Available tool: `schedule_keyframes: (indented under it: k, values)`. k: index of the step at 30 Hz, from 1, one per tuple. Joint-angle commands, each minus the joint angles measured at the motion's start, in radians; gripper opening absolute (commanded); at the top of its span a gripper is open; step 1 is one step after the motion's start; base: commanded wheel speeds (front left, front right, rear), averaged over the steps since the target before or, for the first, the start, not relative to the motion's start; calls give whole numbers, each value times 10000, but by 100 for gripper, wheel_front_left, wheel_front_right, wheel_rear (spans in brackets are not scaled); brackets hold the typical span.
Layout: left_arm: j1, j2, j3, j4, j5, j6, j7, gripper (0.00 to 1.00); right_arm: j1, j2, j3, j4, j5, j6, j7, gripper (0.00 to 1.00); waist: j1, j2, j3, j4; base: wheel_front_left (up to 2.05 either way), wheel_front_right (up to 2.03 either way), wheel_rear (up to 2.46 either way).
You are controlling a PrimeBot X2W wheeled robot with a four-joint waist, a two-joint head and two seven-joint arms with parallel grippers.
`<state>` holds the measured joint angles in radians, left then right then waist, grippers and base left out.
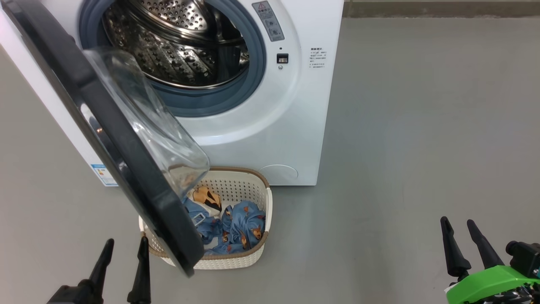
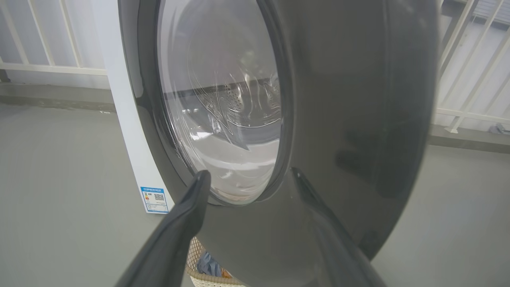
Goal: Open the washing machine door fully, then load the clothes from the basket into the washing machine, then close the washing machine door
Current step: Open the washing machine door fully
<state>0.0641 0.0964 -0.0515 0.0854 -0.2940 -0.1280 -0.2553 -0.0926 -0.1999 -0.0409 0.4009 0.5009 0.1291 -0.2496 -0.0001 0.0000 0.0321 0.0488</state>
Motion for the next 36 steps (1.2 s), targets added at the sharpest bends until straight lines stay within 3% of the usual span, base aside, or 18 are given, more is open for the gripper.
schedule_keyframes:
  k: [1,6,9,17,25,30,36]
  values:
    - [-390,98,367,-268,64,-27,-65,100,14,-88,192,-205,-91,16,-122,100,1,0,27,-18,0,0,0]
    - [-447,128,376,-229,72,-27,-65,100,-16,-91,157,-168,-65,16,-122,100,1,0,81,-26,0,0,0]
    - [-582,126,494,-156,70,-27,-65,0,-35,-99,145,-199,-66,16,-122,100,1,0,119,17,0,0,0]
    - [-954,28,1266,-856,-40,-27,-65,0,55,-114,207,-282,-146,16,-122,100,1,0,63,185,0,0,0]
    - [-1367,-324,2095,-3517,324,-27,-65,0,29,-198,355,-335,-84,16,-122,100,1,0,29,280,0,0,0]
    - [-1379,-435,910,-5085,367,-26,-65,0,51,-222,367,-418,-130,16,-122,100,1,0,58,316,0,0,0]
    - [-1202,-455,-1390,-5032,526,-8,-65,0,54,-246,370,-509,-307,16,-122,100,1,0,141,328,0,0,0]
